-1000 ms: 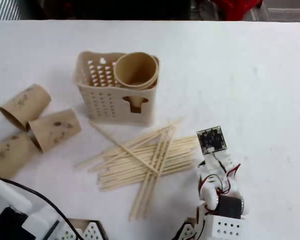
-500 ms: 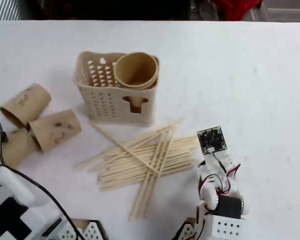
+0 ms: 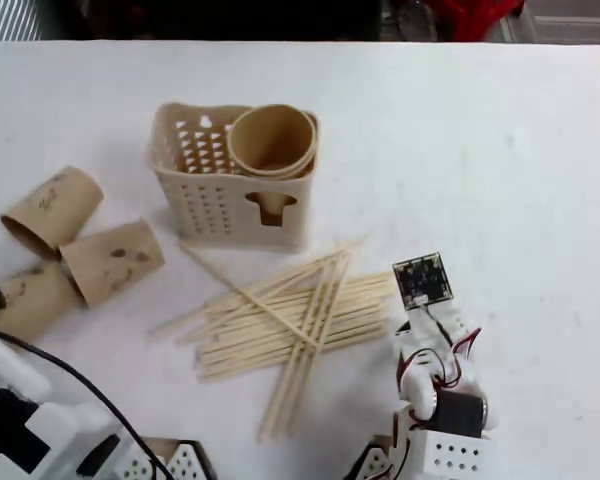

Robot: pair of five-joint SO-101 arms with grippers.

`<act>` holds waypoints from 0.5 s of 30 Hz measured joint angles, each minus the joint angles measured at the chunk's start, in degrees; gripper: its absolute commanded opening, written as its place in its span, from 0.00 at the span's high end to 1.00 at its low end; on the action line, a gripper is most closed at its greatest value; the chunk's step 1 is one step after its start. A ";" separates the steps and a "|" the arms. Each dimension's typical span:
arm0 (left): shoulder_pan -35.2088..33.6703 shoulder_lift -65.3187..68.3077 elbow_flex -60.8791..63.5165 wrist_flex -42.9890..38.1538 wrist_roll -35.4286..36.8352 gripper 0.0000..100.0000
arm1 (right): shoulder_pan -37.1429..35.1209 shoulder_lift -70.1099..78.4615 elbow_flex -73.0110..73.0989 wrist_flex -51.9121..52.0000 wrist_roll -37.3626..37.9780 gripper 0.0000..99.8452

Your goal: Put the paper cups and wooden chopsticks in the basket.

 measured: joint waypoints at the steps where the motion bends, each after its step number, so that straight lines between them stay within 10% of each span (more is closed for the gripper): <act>1: -0.88 0.00 0.00 0.53 -1.14 0.68 | 0.00 0.00 0.00 0.00 0.35 0.98; 15: 0.09 -0.70 11.60 -15.21 5.36 0.68 | 0.09 0.00 0.00 0.00 0.70 0.98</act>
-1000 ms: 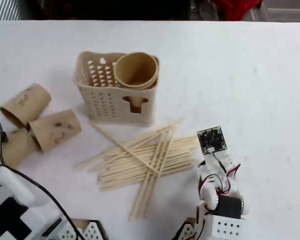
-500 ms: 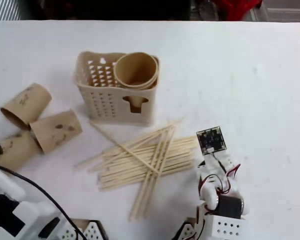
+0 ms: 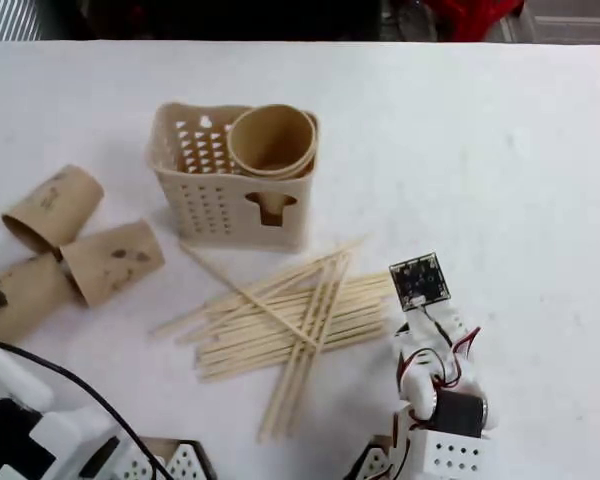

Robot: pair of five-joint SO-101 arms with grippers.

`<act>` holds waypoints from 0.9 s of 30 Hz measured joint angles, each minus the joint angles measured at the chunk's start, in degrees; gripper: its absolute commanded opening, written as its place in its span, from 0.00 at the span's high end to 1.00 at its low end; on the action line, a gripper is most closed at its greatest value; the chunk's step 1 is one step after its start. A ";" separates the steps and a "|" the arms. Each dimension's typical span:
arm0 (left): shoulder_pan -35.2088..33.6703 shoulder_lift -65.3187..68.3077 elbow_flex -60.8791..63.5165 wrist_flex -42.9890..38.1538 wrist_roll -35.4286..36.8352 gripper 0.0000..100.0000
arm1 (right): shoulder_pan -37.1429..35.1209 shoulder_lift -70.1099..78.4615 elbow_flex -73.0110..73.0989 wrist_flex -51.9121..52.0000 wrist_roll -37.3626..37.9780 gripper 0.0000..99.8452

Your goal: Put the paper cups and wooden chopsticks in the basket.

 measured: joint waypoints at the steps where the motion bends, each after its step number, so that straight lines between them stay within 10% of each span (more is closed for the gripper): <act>1: 0.97 0.00 0.70 -0.70 0.79 0.68 | 0.00 0.00 0.00 0.00 0.00 0.98; 19: 13.27 0.09 1.93 -2.29 9.85 0.68 | 0.00 0.00 0.18 0.00 0.35 0.98; 27: 19.87 1.23 -8.00 9.32 12.40 0.80 | 0.00 0.00 0.26 0.00 0.35 0.98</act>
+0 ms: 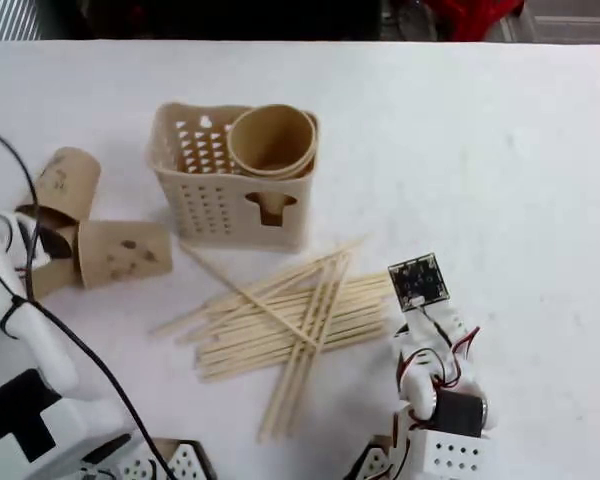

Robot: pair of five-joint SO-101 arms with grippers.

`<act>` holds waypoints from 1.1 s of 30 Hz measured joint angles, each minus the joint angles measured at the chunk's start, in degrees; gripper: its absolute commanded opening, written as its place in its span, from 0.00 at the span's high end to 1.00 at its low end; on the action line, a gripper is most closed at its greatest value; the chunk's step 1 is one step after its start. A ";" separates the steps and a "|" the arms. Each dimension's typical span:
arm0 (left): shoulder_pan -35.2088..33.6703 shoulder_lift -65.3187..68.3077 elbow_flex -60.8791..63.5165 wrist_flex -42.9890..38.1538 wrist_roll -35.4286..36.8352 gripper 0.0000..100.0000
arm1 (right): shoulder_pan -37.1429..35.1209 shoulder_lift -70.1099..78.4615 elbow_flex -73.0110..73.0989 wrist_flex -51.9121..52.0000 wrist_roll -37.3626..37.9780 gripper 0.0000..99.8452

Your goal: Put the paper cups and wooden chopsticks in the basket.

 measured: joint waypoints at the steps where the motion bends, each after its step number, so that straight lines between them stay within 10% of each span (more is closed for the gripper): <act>1: 0.53 0.00 -1.41 1.41 0.00 0.81 | 0.00 0.00 0.00 0.00 0.00 0.98; 11: 1.67 0.00 -10.55 8.44 0.00 0.98 | -0.09 0.00 0.00 0.00 0.00 0.98; 33: 14.42 0.09 -7.65 8.26 -3.43 0.90 | 0.00 0.00 0.00 0.00 0.35 0.98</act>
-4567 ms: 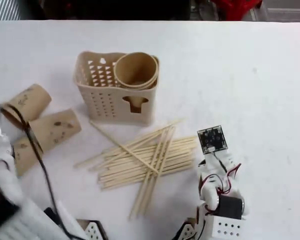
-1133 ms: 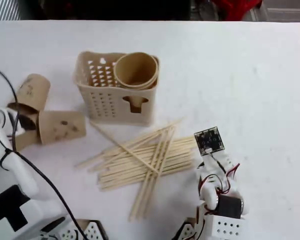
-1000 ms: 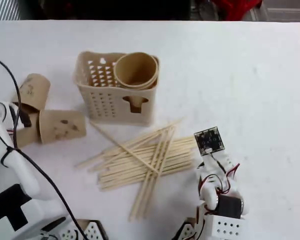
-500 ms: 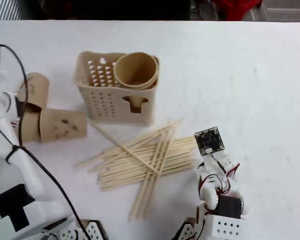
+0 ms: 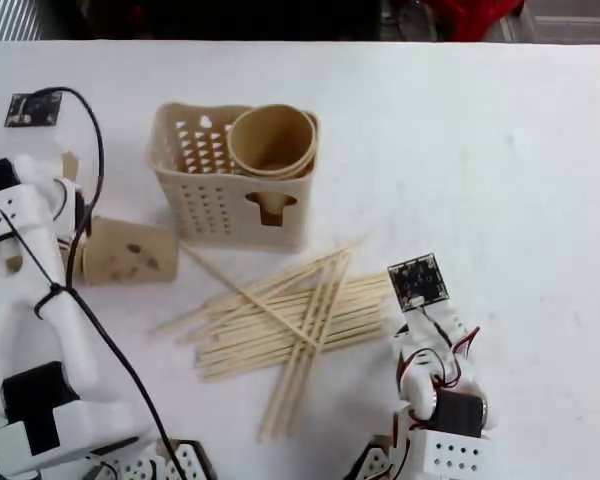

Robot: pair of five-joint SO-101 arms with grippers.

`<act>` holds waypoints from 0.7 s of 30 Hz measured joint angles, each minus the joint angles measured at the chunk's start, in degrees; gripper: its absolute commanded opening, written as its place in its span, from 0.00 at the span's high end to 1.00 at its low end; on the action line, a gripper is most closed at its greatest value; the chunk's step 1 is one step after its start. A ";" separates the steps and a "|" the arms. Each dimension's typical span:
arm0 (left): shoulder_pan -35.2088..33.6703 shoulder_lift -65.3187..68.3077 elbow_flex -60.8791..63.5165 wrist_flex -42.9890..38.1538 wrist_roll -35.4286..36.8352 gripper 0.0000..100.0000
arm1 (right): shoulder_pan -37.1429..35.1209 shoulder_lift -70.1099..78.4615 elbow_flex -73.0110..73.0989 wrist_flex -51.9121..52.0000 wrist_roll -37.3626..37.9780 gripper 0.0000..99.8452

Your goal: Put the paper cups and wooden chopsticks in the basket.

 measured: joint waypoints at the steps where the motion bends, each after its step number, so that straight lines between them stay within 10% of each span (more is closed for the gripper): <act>1: 0.35 0.00 0.70 -0.44 0.09 0.91 | 0.00 0.00 0.00 0.00 0.00 0.98; 9: 2.37 0.09 2.37 -2.99 -0.26 0.98 | 0.00 0.00 0.00 0.00 0.00 0.98; 21: 3.16 0.09 -33.14 20.48 -0.26 0.98 | -0.18 0.00 0.00 0.00 0.00 0.98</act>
